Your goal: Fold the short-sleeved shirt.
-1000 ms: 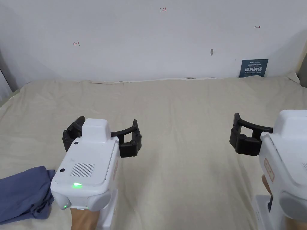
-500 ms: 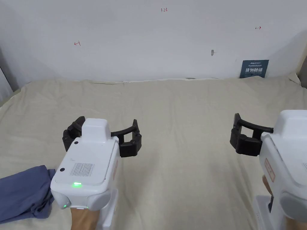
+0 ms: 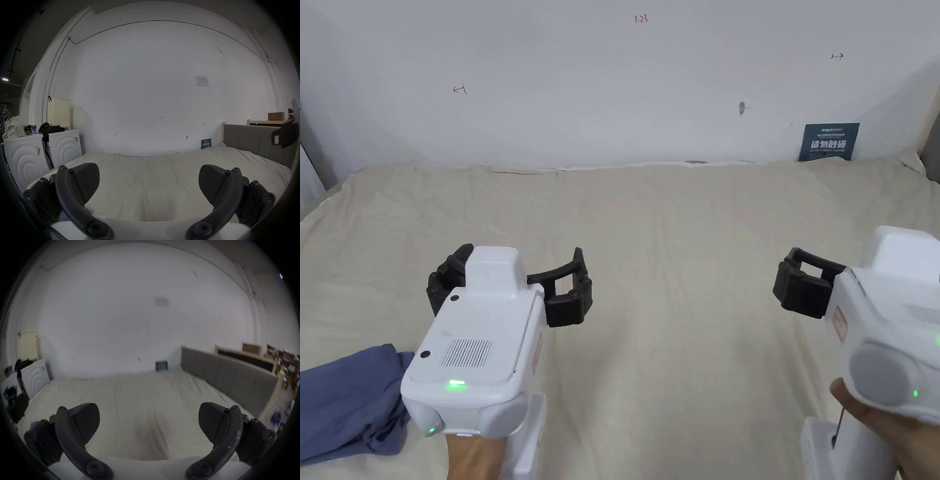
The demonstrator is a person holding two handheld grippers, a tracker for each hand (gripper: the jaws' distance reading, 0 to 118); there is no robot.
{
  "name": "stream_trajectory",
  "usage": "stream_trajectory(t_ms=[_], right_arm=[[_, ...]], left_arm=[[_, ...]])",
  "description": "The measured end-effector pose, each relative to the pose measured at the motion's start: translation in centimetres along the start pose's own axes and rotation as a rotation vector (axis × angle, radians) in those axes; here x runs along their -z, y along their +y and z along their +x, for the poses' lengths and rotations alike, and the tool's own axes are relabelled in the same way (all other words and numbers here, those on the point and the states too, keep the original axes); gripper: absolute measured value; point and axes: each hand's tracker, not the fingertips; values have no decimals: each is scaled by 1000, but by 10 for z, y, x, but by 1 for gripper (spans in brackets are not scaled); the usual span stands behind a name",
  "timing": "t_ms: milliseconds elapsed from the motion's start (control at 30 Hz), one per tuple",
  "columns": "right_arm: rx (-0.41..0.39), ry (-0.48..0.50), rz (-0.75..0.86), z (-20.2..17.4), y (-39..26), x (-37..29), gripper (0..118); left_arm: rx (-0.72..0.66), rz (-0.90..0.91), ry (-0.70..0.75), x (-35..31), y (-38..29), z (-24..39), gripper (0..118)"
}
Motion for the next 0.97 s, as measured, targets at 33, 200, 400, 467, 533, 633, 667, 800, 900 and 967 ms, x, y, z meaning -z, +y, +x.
stream_trajectory(t_ms=[33,200,400,467,533,633,667,800,900,967], right_arm=[[27,-10,-68,-1,2,2,118],[111,68,-147,1,0,8,118],[136,44,-160,-3,3,6,118],[114,24,-102,-5,2,1,118],[105,29,-78,-5,3,-3,118],[97,65,-68,-3,6,-4,118],[85,68,-74,-3,7,-5,118],[-9,138,-60,-3,9,-6,118],[-7,126,-65,-4,10,-5,118],[2,98,-103,-6,10,-2,118]], left_arm=[[-3,0,-1,0,0,0,118],[-10,0,-2,0,0,-1,118],[-6,11,9,-3,2,-3,118],[-8,13,12,-3,3,-4,118],[-13,12,15,-4,3,-5,118],[-25,16,14,-5,4,-6,118],[-26,16,13,-5,4,-6,118],[-23,21,13,-6,5,-6,118],[-23,25,11,-6,5,-6,118],[-25,22,9,-6,4,-6,118]])
